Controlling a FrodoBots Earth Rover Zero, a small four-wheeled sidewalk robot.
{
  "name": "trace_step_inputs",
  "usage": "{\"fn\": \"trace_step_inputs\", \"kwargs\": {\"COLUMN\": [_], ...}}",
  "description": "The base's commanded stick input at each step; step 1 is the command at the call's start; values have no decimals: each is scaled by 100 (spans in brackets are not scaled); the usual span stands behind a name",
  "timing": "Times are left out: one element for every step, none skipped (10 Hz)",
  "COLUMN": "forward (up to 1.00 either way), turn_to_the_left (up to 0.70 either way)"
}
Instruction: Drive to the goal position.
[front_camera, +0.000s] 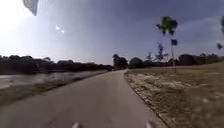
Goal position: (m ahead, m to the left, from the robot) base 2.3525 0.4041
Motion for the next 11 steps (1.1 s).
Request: {"fn": "trace_step_inputs", "kwargs": {"forward": [100,100,100,100,100,100,100,100,100,100,100], "turn_to_the_left": [0,0,0,0,0,0,0,2,3,3,3]}}
